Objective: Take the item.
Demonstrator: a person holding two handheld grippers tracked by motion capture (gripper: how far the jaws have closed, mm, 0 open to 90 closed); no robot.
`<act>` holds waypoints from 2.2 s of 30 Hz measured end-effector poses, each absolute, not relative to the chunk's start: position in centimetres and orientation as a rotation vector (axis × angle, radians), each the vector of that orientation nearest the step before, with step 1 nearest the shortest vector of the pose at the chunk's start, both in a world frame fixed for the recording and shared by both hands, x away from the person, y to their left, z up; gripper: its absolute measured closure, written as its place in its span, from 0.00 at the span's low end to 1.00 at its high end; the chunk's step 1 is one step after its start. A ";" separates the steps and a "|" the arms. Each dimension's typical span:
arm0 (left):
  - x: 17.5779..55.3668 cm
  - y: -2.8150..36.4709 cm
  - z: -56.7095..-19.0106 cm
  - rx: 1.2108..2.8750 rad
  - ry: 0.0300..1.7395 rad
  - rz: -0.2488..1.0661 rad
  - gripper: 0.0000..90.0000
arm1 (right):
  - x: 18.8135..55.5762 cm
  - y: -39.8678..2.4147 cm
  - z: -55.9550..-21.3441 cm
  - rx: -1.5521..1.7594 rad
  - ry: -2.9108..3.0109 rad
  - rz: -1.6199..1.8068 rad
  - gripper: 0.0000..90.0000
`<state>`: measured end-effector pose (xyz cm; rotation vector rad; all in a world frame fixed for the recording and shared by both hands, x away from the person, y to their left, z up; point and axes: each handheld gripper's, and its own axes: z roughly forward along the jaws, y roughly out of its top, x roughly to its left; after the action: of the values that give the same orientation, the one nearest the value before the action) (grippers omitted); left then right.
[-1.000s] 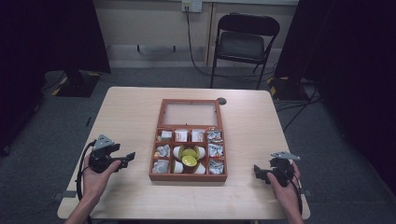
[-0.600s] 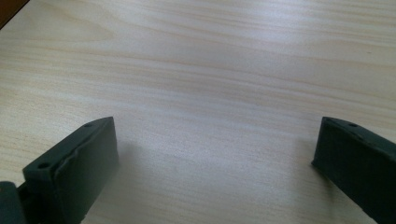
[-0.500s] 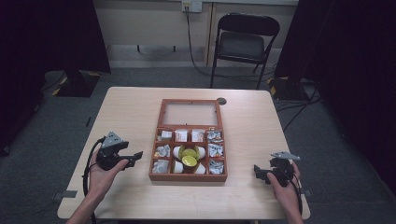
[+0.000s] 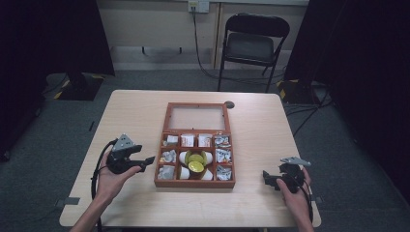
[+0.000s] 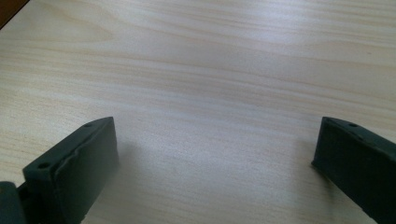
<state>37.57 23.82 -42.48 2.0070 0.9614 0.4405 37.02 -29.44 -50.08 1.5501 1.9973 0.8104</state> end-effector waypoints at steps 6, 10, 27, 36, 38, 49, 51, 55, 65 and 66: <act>37.9 22.7 -41.8 2.001 0.930 0.429 0.34 | 37.0 -29.4 -50.1 1.551 1.997 0.810 0.00; 38.1 21.5 -41.2 2.021 0.878 0.433 0.33 | 37.0 -29.4 -50.1 1.550 1.997 0.810 0.00; 39.4 18.2 -41.1 2.047 0.805 0.334 0.31 | 37.0 -29.4 -50.1 1.549 1.998 0.810 0.00; 40.0 16.6 -40.6 2.022 0.806 0.309 0.32 | 37.0 -29.4 -50.1 1.551 1.997 0.811 0.00; 40.1 16.5 -40.6 2.006 0.802 0.282 0.32 | 37.0 -29.4 -50.1 1.550 1.997 0.811 0.00; 39.9 15.4 -41.0 2.024 0.781 0.282 0.31 | 37.0 -29.4 -50.1 1.549 1.997 0.810 0.00; 40.0 15.3 -41.2 2.025 0.784 0.273 0.32 | 37.0 -29.4 -50.1 1.550 1.997 0.810 0.00; 40.1 14.7 -42.0 2.036 0.778 0.240 0.35 | 37.0 -29.4 -50.1 1.549 1.997 0.810 0.00; 40.2 12.5 -43.8 2.137 0.725 0.156 0.40 | 37.0 -29.4 -50.1 1.550 1.998 0.810 0.00; 40.2 12.4 -44.0 2.135 0.729 0.147 0.40 | 37.0 -29.4 -50.1 1.551 1.997 0.810 0.00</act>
<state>40.19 12.40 -43.96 2.1351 0.7293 0.1473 37.02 -29.44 -50.08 1.5505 1.9973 0.8104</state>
